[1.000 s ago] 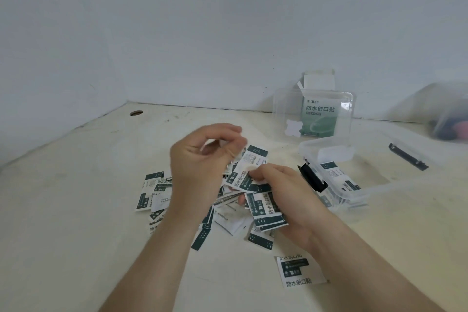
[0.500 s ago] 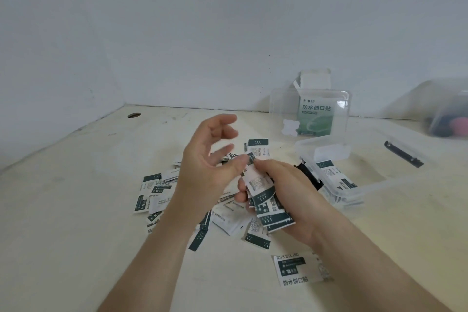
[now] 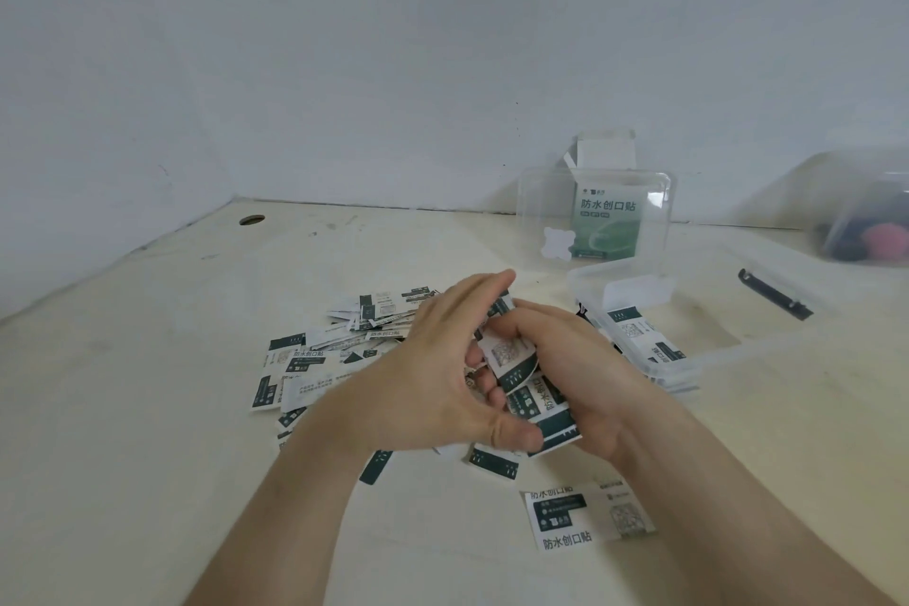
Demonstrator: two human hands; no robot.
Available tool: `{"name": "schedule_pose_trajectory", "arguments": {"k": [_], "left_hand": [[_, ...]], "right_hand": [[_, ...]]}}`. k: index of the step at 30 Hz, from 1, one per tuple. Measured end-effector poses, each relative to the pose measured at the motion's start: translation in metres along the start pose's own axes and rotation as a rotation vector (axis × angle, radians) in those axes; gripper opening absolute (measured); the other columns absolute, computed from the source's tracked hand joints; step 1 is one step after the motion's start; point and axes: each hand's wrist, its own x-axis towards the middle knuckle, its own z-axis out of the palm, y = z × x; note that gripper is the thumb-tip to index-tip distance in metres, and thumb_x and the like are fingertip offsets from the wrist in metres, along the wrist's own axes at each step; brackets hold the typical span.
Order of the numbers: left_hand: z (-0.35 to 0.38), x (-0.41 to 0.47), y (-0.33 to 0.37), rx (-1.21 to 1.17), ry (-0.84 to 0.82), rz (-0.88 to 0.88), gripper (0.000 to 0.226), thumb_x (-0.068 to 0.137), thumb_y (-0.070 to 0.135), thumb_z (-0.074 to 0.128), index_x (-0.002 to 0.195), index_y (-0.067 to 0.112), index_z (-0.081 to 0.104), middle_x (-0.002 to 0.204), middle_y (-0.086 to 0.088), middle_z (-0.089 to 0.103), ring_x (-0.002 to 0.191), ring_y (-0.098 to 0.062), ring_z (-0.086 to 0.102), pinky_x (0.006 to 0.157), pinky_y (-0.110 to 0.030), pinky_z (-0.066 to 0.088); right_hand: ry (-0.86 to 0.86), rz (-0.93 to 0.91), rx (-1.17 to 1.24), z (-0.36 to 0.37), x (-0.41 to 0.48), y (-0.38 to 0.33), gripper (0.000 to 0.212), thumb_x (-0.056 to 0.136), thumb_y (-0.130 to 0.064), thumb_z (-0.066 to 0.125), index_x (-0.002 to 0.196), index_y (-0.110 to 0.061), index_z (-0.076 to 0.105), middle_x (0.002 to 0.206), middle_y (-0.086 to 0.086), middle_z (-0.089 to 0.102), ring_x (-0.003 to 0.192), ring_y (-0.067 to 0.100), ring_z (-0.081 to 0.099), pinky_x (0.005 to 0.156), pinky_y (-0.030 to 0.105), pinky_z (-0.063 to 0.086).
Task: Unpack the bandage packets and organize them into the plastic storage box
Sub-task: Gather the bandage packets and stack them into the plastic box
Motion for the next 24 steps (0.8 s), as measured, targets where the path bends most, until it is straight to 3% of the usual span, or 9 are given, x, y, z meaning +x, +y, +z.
{"name": "schedule_pose_trajectory", "arguments": {"k": [3,5,7,11,13,17,20,24], "left_hand": [[0.0057,0.0002,0.0017,0.083,-0.061,0.038,0.135,0.051,0.058,0.086,0.14,0.06,-0.016,0.15,0.037,-0.016,0.142,0.007,-0.019,0.121,-0.036,0.011],[0.0095,0.0011,0.0046,0.124,-0.051,0.033,0.138,0.051,0.057,0.087,0.139,0.06,-0.019,0.149,0.038,-0.018,0.143,0.004,-0.021,0.122,-0.044,0.011],[0.01,0.0012,0.0079,0.165,-0.013,0.044,0.137,0.054,0.052,0.088,0.142,0.057,-0.017,0.148,0.039,-0.011,0.143,0.005,-0.013,0.121,-0.038,0.015],[0.0047,0.0,0.0072,0.03,0.124,0.057,0.114,0.069,0.031,0.084,0.146,0.055,0.003,0.137,0.035,0.019,0.134,0.006,0.022,0.109,-0.033,0.039],[0.0041,-0.0003,0.0062,0.043,0.167,0.066,0.11,0.07,0.03,0.083,0.146,0.054,0.008,0.132,0.035,0.023,0.133,0.005,0.024,0.108,-0.032,0.04],[0.0066,0.0014,0.008,0.088,0.094,0.053,0.113,0.066,0.041,0.085,0.147,0.051,0.009,0.13,0.037,0.019,0.137,0.004,0.016,0.112,-0.026,0.033],[0.0091,0.0044,0.0073,0.059,0.197,0.059,0.099,0.064,0.038,0.082,0.144,0.049,0.026,0.13,0.03,0.03,0.128,0.001,0.036,0.103,-0.023,0.042],[0.0039,0.0029,0.0037,0.011,0.196,0.051,0.092,0.064,0.041,0.083,0.143,0.042,0.036,0.129,0.024,0.038,0.12,0.001,0.043,0.1,-0.019,0.039]], "right_hand": [[0.023,-0.018,0.013,-0.0014,0.0019,0.0013,0.015,0.094,-0.004,0.043,0.093,-0.004,0.058,0.069,0.016,0.057,0.051,0.023,0.052,0.048,0.029,0.046],[0.023,-0.032,0.017,-0.0012,0.0019,0.0018,0.017,0.095,-0.004,0.041,0.093,-0.006,0.058,0.064,0.014,0.056,0.048,0.022,0.051,0.046,0.027,0.045],[-0.006,-0.035,0.029,-0.0005,0.0016,0.0014,0.017,0.093,-0.003,0.04,0.093,-0.007,0.057,0.063,0.012,0.055,0.049,0.021,0.051,0.045,0.026,0.044],[-0.088,-0.031,0.059,0.0004,0.0029,0.0013,0.028,0.086,0.007,0.04,0.105,-0.003,0.059,0.071,0.014,0.056,0.056,0.023,0.052,0.047,0.028,0.048],[-0.105,-0.031,0.055,0.0008,0.0032,0.0019,0.031,0.085,0.01,0.04,0.106,-0.002,0.059,0.072,0.014,0.057,0.056,0.022,0.053,0.048,0.027,0.049],[-0.097,-0.027,-0.012,-0.0013,0.0042,0.0047,0.032,0.083,0.014,0.039,0.105,-0.001,0.056,0.061,0.009,0.055,0.051,0.019,0.049,0.047,0.027,0.044],[-0.102,-0.016,-0.012,-0.0004,0.0048,0.0048,0.03,0.082,0.011,0.04,0.105,-0.002,0.056,0.065,0.007,0.056,0.054,0.018,0.046,0.048,0.026,0.043],[-0.056,-0.029,-0.048,-0.0016,0.0068,0.0055,0.044,0.084,0.005,0.04,0.121,-0.012,0.057,0.078,0.008,0.059,0.061,0.019,0.046,0.052,0.028,0.043]]}}
